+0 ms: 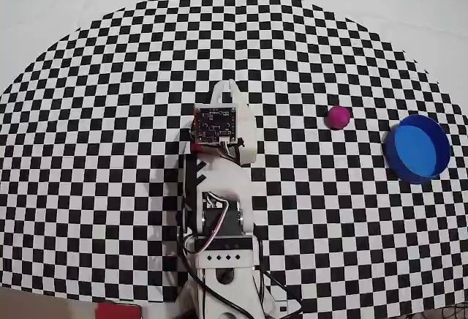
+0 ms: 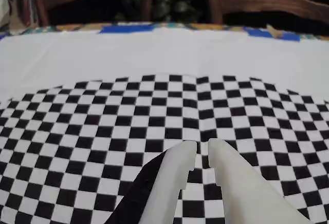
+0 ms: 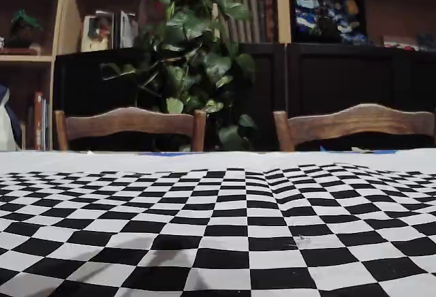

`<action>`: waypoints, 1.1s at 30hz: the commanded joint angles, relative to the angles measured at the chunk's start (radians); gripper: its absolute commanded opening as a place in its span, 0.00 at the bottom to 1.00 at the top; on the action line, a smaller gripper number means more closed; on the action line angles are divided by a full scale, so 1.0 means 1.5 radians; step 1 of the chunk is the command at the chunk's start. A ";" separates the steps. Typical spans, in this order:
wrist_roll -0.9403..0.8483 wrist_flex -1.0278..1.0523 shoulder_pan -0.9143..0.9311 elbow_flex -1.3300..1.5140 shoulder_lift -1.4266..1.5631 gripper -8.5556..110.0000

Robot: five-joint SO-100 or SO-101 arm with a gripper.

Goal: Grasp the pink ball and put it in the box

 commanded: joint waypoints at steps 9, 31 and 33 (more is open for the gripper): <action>-0.004 -0.013 0.006 0.004 -0.020 0.20; -0.005 -0.015 0.028 0.004 -0.031 0.39; -0.005 -0.015 0.038 0.004 -0.031 0.39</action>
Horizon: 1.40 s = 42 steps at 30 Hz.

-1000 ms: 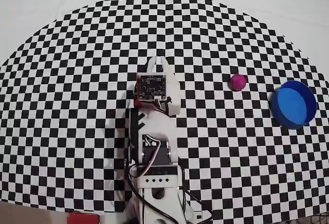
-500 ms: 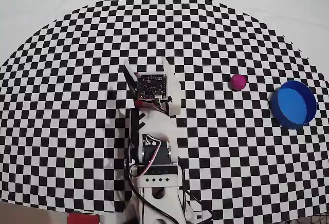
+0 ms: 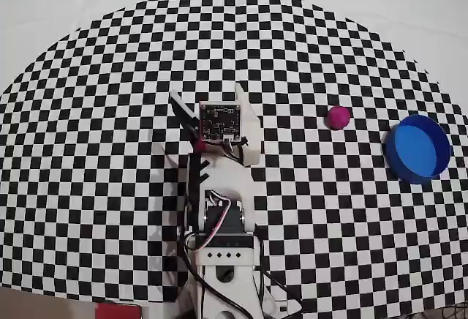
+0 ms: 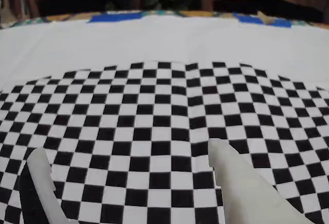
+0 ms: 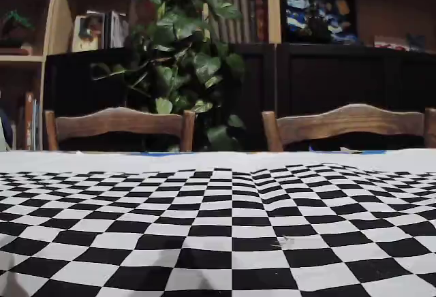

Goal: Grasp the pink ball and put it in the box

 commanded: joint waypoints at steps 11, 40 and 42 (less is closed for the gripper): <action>-0.005 -0.013 0.091 0.004 -0.017 0.39; -0.005 -0.040 0.257 0.004 -0.019 0.39; -0.005 -0.040 0.269 0.004 -0.019 0.39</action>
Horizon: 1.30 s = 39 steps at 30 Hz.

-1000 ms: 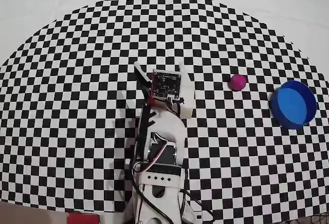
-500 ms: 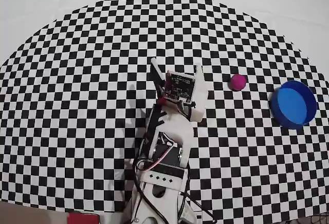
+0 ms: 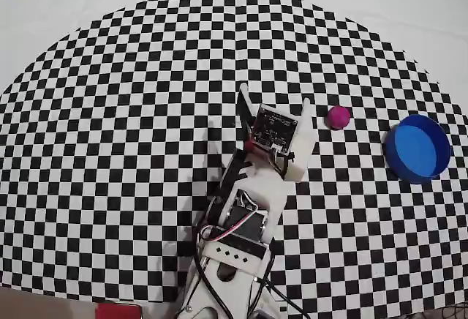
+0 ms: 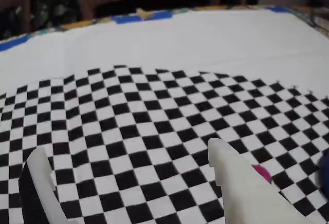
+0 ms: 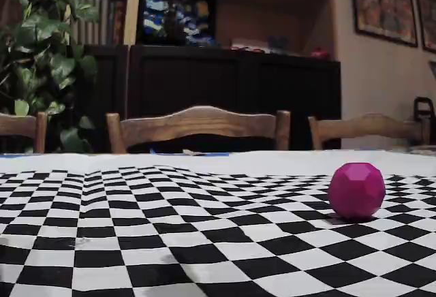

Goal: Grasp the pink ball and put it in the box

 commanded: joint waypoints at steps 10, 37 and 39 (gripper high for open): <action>-0.005 -0.011 0.067 0.004 0.000 0.39; -0.005 -0.005 0.138 0.004 -0.006 0.38; -0.005 -0.005 0.141 0.004 -0.008 0.38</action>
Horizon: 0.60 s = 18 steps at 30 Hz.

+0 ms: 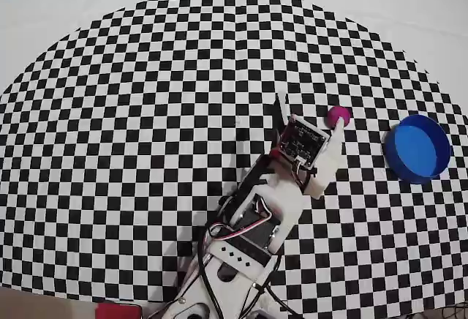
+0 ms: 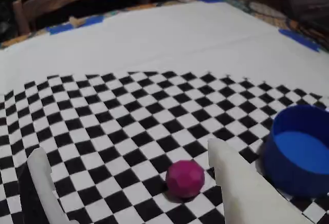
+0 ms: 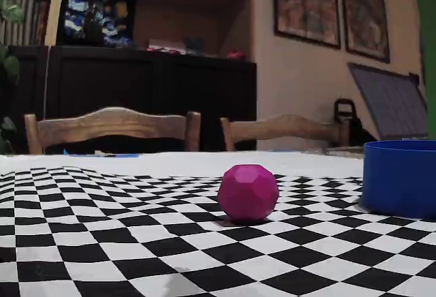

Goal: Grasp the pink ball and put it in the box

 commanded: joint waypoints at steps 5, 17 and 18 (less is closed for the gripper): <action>-0.005 -0.005 0.017 0.004 -0.018 0.38; -0.005 -0.006 0.022 0.004 -0.029 0.38; -0.005 -0.008 0.022 0.004 -0.030 0.38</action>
